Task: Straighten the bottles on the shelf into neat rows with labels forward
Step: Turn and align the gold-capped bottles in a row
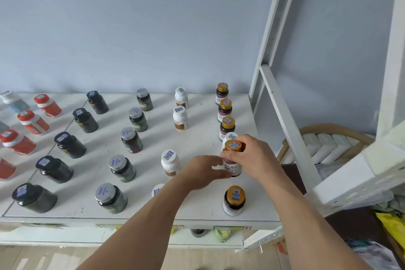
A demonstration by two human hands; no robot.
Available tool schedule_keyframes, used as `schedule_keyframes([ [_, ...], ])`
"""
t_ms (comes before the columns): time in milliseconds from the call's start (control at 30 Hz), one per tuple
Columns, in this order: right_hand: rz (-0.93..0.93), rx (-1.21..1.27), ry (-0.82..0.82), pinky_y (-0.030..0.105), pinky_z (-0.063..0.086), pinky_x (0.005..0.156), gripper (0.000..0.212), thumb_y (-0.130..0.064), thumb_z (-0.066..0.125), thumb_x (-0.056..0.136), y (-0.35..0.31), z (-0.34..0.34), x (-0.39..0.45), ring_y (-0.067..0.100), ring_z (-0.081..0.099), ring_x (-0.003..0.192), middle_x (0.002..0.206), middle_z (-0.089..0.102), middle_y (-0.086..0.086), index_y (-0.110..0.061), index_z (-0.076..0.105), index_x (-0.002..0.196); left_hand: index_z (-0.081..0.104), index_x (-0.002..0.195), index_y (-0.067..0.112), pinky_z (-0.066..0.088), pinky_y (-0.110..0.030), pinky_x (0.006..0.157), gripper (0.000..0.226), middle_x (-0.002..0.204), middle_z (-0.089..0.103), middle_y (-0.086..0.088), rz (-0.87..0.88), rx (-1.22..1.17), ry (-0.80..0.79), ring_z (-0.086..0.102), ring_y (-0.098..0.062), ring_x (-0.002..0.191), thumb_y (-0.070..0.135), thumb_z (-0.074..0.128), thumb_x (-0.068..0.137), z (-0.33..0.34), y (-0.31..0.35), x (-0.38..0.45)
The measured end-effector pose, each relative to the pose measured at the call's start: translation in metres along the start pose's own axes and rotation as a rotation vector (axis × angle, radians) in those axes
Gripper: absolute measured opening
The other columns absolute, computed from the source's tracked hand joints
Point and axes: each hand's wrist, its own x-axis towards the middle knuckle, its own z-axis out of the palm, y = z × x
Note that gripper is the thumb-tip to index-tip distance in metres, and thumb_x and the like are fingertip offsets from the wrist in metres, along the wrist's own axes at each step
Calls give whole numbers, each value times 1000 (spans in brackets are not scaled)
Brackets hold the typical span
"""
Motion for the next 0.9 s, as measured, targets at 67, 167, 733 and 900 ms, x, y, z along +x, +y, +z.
schedule_keyframes([
  [67, 16, 22, 4, 24, 48, 71, 52, -57, 74, 74, -1, -3, 3, 13, 61, 87, 97, 65, -5, -22, 60, 110, 60, 127, 30, 40, -23, 92, 50, 130, 61, 6, 15, -13, -26, 56, -12, 116, 50, 69, 82, -6, 1, 2],
  [167, 29, 34, 1, 22, 46, 67, 52, -58, 72, 75, -2, -4, 4, 13, 61, 88, 96, 65, -6, -21, 61, 110, 61, 127, 30, 39, -23, 94, 49, 131, 61, 7, 22, -25, -64, 56, -10, 117, 49, 69, 83, -12, 3, 2],
  [733, 80, 74, -84, 23, 49, 76, 49, -49, 75, 77, 21, 14, -1, 10, 61, 94, 103, 66, -10, -28, 57, 118, 45, 139, 28, 47, -35, 96, 54, 137, 54, 6, 185, 528, 0, 51, -18, 123, 48, 57, 91, -11, 7, 2],
  [900, 84, 96, -128, 32, 50, 91, 54, -41, 76, 79, 30, 28, -9, 13, 61, 102, 111, 65, -8, -28, 53, 127, 42, 142, 25, 44, -37, 101, 53, 143, 48, 4, 210, 600, 5, 48, -20, 128, 43, 53, 94, -8, 1, 4],
])
